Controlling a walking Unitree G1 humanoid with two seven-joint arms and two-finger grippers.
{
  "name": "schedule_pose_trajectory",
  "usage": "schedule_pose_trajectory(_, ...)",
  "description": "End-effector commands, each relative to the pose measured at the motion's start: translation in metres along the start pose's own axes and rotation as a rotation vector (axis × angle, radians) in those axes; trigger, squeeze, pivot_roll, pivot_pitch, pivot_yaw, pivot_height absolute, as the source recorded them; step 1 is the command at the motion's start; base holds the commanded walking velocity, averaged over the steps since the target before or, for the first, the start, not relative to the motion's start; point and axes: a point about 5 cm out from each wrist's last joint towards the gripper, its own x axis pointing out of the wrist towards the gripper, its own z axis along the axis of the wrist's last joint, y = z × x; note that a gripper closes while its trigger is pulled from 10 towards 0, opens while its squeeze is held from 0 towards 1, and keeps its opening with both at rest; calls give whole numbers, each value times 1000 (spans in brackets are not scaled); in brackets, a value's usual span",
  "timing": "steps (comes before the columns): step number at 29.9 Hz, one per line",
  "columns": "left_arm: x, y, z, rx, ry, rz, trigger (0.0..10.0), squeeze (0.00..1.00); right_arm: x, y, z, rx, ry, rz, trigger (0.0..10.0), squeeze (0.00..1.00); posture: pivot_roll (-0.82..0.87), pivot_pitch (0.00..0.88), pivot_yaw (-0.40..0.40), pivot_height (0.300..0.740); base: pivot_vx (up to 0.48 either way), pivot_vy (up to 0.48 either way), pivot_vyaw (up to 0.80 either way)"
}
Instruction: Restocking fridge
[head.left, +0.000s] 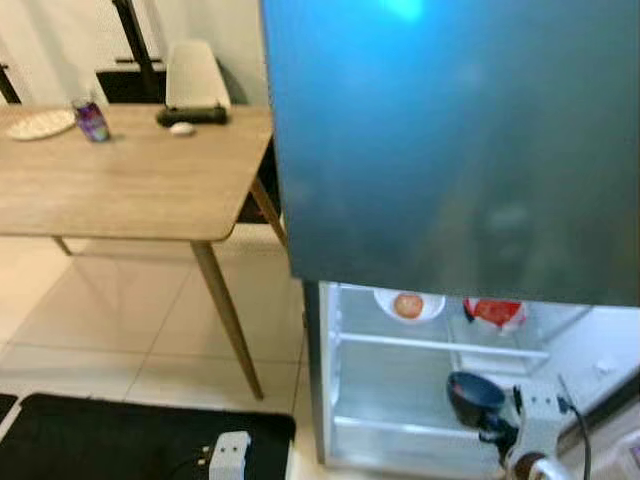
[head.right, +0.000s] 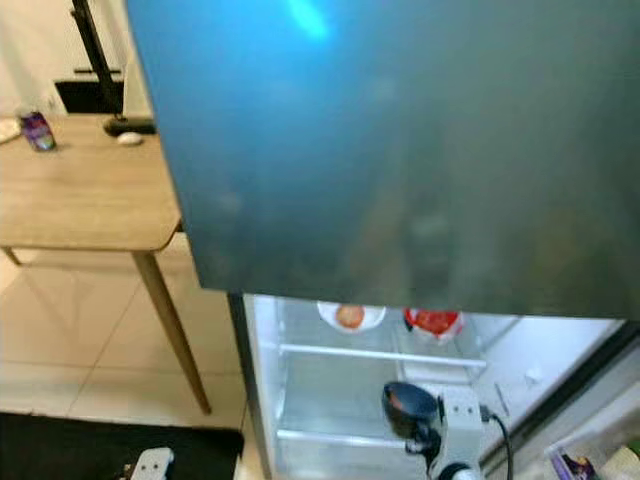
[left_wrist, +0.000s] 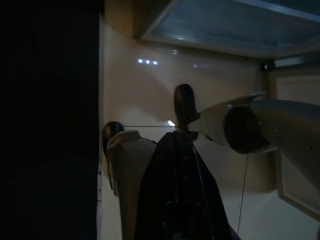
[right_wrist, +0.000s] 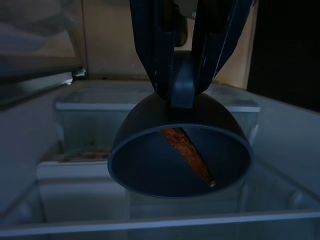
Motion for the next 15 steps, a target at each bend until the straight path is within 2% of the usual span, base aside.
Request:
schedule_pose_trajectory(1,-2,4,-3,5,12,16,10000,0,1,2,2,7,-21,10,10000,0,-88,0,-26,740,0,0,0)
schedule_pose_trajectory(7,-2,3,-3,12,14,6,10000,0,6,4,15,-3,-67,21,10000,0,-87,0,-26,740,0,0,0)
schedule_pose_trajectory(12,-1,0,-4,17,25,-20,10000,0,9,6,25,0,-107,38,10000,0,-87,0,-26,740,0,-458,0)
schedule_pose_trajectory(14,-1,1,-4,5,18,-15,10000,0,13,12,40,8,-170,87,10000,0,-86,0,-25,740,0,-452,0)
schedule_pose_trajectory(15,-1,1,-3,4,11,-5,10000,0,15,15,45,15,-189,114,10000,0,-86,0,-25,740,0,0,0)
